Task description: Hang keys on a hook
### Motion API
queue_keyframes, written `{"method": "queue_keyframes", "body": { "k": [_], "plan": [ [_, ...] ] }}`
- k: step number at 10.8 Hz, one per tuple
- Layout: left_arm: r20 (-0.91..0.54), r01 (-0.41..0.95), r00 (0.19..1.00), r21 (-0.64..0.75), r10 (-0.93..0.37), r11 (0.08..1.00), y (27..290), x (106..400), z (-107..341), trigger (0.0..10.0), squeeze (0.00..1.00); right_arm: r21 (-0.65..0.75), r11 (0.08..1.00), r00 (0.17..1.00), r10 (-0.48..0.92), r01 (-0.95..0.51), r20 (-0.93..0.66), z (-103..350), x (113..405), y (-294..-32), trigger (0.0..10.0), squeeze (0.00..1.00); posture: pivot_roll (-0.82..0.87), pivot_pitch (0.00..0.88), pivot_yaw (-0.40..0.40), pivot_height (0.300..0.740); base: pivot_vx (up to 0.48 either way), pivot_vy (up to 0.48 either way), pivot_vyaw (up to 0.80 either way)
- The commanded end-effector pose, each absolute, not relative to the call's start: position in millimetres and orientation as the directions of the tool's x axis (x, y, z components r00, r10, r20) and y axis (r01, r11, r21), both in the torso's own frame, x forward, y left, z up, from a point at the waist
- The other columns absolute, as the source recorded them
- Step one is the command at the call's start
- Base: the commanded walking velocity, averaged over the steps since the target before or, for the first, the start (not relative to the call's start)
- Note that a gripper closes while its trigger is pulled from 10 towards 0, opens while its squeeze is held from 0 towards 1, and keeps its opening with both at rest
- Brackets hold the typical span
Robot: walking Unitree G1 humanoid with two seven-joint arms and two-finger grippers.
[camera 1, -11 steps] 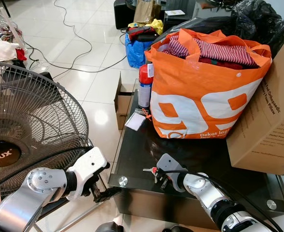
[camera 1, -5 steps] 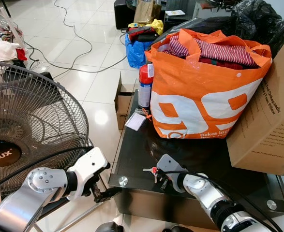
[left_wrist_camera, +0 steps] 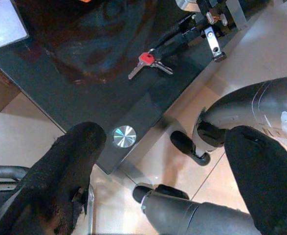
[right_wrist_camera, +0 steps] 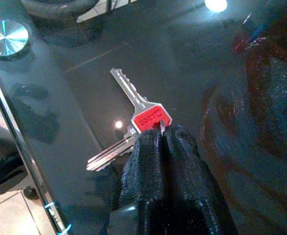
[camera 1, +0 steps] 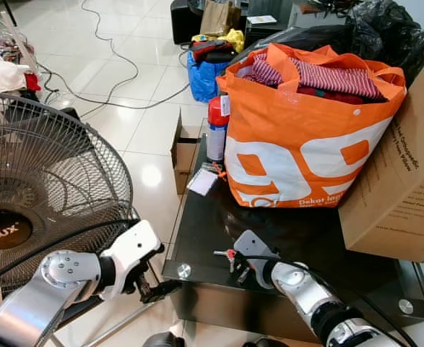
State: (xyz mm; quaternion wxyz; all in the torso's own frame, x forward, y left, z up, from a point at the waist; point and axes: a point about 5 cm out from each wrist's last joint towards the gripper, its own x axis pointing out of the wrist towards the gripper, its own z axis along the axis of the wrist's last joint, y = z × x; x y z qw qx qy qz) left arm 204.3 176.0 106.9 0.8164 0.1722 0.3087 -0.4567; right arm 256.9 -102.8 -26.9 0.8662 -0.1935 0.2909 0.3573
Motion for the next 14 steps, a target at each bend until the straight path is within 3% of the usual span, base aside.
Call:
{"method": "queue_keyframes", "body": {
  "k": [1,4,5,7,10,12,14],
  "plan": [
    [-0.665,0.858,0.388,0.009,-0.638,0.513,176,205,109,10.0,0.0,-0.117,0.694,0.591,0.498,-0.711,-0.635,-28,255,-108,0.0,0.0,0.08,0.007,0.026,0.74,0.0,0.0,0.0],
    [-0.618,0.831,0.446,0.017,-0.648,0.556,172,210,109,10.0,0.0,-0.055,0.756,0.664,0.535,-0.652,-0.522,-12,257,-124,0.0,0.0,0.06,0.0,0.013,0.74,0.0,0.0,0.0],
    [-0.564,0.807,0.498,0.025,-0.659,0.59,167,217,112,10.0,0.0,-0.01,0.8,0.721,0.535,-0.6,-0.441,4,255,-135,0.0,0.0,0.05,0.0,0.014,0.74,0.0,0.0,0.0],
    [-0.464,0.729,0.634,0.092,-0.618,0.679,163,234,120,10.0,0.0,0.002,0.896,0.856,0.425,-0.444,-0.295,37,253,-156,0.0,0.0,-0.01,0.0,0.035,0.74,0.0,0.0,0.0],
    [-0.22,0.516,0.85,0.163,-0.478,0.841,156,270,136,10.0,0.0,0.025,0.959,0.942,0.282,-0.283,-0.182,81,242,-172,0.0,0.0,-0.05,0.0,0.012,0.74,0.0,0.0,0.0],
    [-0.151,0.404,0.913,0.201,-0.379,0.892,160,275,137,10.0,0.0,0.054,0.992,0.982,0.123,-0.116,-0.146,102,235,-172,0.0,0.0,-0.06,0.0,0.0,0.74,0.0,0.0,0.0],
    [-0.136,0.396,0.917,0.206,-0.374,0.895,157,282,133,10.0,0.0,0.086,0.996,0.99,0.017,-0.005,-0.139,107,238,-173,0.0,0.0,-0.08,0.0,0.044,0.74,0.0,0.0,0.0]
  ]
}}
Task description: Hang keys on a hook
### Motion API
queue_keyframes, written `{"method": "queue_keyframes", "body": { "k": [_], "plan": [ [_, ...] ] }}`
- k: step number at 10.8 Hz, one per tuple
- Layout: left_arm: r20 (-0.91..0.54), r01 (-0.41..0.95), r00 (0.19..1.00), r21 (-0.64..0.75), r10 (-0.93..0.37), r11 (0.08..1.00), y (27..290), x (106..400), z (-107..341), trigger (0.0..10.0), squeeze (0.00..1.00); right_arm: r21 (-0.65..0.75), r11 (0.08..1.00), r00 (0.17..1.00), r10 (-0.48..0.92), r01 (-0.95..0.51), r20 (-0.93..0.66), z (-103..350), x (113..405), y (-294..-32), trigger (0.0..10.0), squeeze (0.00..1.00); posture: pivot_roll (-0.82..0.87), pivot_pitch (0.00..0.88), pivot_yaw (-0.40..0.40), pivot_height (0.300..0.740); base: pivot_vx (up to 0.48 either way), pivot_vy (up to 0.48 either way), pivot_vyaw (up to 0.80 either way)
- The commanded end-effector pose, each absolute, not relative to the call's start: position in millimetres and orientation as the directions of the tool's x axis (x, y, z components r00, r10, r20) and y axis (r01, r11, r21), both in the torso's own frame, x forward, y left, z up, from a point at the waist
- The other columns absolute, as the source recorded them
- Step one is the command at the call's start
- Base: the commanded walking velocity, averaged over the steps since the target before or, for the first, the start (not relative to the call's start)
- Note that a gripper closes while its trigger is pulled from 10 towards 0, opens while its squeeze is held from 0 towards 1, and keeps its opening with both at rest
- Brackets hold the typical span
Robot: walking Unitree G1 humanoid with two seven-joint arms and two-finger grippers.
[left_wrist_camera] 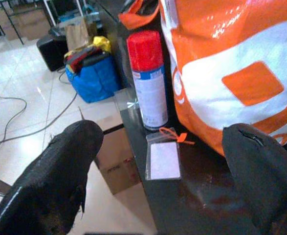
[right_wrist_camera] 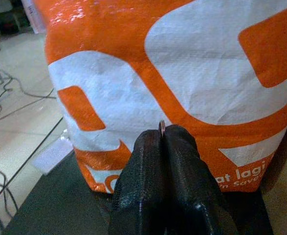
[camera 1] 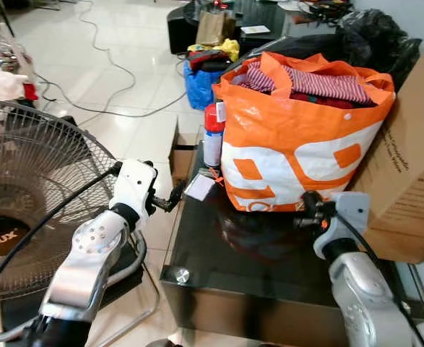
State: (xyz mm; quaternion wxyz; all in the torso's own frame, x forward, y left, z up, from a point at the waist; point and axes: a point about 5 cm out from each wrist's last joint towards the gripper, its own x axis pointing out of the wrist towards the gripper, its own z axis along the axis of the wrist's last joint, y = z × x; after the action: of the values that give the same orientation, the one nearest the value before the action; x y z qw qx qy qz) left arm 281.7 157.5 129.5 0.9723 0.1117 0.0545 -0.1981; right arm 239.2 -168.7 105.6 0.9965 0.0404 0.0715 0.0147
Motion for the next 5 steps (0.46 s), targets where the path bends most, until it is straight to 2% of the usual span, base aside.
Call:
{"method": "queue_keyframes", "body": {
  "k": [1,5],
  "plan": [
    [-0.131,0.397,0.917,0.207,-0.376,0.894,155,286,133,10.0,0.0,0.089,0.996,0.988,0.0,0.013,-0.152,108,239,-175,0.0,0.0,-0.08,0.0,0.047,0.74,0.0,0.0,0.0],
    [-0.108,0.359,0.933,0.199,-0.343,0.912,154,287,127,10.0,0.0,0.052,0.997,0.978,-0.046,0.058,-0.203,109,240,-186,0.0,0.0,-0.04,0.0,-0.012,0.74,0.0,0.0,0.0]
  ]
}}
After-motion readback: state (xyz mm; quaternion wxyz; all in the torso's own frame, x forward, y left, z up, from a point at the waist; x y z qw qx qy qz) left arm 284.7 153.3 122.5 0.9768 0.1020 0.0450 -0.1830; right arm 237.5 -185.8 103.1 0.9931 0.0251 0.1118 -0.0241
